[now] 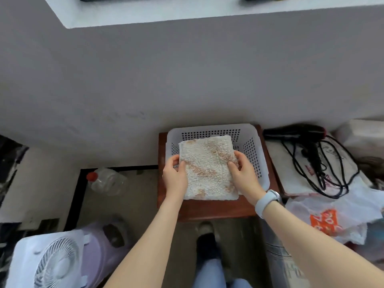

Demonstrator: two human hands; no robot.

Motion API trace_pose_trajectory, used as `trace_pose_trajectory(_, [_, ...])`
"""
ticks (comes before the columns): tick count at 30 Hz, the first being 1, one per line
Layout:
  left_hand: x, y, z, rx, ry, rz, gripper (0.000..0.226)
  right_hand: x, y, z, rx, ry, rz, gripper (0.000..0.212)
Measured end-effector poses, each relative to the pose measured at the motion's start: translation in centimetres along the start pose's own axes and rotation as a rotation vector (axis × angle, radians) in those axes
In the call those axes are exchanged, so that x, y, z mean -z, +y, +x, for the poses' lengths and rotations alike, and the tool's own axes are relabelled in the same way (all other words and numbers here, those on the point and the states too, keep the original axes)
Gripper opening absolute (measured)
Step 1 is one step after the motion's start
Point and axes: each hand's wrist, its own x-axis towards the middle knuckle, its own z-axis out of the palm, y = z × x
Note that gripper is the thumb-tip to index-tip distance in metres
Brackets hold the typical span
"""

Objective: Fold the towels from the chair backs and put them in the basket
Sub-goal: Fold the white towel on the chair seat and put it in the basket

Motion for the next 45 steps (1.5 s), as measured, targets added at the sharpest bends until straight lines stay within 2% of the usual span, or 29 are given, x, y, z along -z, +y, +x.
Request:
trace_pose_trajectory(8, [-3.6,-2.6,6.3,0.015,0.033,0.192,0.024,-3.4,4.2,7.0,-0.169,-0.045,0.074,0.042])
trace_pose_trajectory(12, [-4.6,-3.5,6.0,0.026,0.056,0.364,0.036,-3.9,6.2,8.4,-0.209,-0.149,-0.011,0.044])
trace_pose_trajectory(14, [-4.8,-3.9,5.2,-0.062,0.050,0.441,0.041,-4.0,6.8,8.6,-0.212,-0.178,-0.087,0.047])
trace_pose_trajectory(16, [-4.8,-4.2,4.7,-0.218,0.001,0.546,0.045,-3.9,6.8,8.2,-0.144,-0.095,-0.277,0.049])
trace_pose_trajectory(18, [-5.1,-4.8,4.7,-0.376,-0.121,0.688,0.047,-3.8,6.5,7.7,0.086,-0.027,-0.577,0.048])
trace_pose_trajectory(20, [-5.6,-5.6,5.4,-0.445,-0.260,0.831,0.052,-3.9,6.8,7.3,0.403,-0.092,-0.864,0.049])
trace_pose_trajectory(21, [-5.9,-6.1,6.0,-0.436,-0.306,0.890,0.054,-4.1,7.2,7.3,0.502,-0.163,-0.977,0.049])
trace_pose_trajectory(22, [-6.1,-6.7,6.6,-0.407,-0.328,0.935,0.055,-4.2,7.5,7.4,0.531,-0.240,-1.067,0.050])
trace_pose_trajectory(25, [-6.8,-8.4,8.2,-0.333,-0.350,1.024,0.058,-4.2,8.8,9.1,0.424,-0.419,-1.188,0.063])
trace_pose_trajectory(31, [-7.8,-9.9,8.5,-0.355,-0.305,1.111,0.060,-3.8,11.0,10.9,0.395,-0.517,-1.222,0.062])
trace_pose_trajectory(36, [-7.5,-8.7,8.9,-0.360,-0.314,1.182,0.061,-3.7,9.3,11.0,0.349,-0.587,-1.104,0.065])
trace_pose_trajectory(40, [-6.7,-5.8,7.7,-0.380,-0.269,1.254,0.057,-2.5,6.7,10.4,0.358,-0.564,-0.996,0.055])
trace_pose_trajectory(45, [-4.1,-1.7,4.6,-0.386,-0.137,1.107,0.041,-1.4,1.4,9.2,0.423,-0.468,-0.851,0.041])
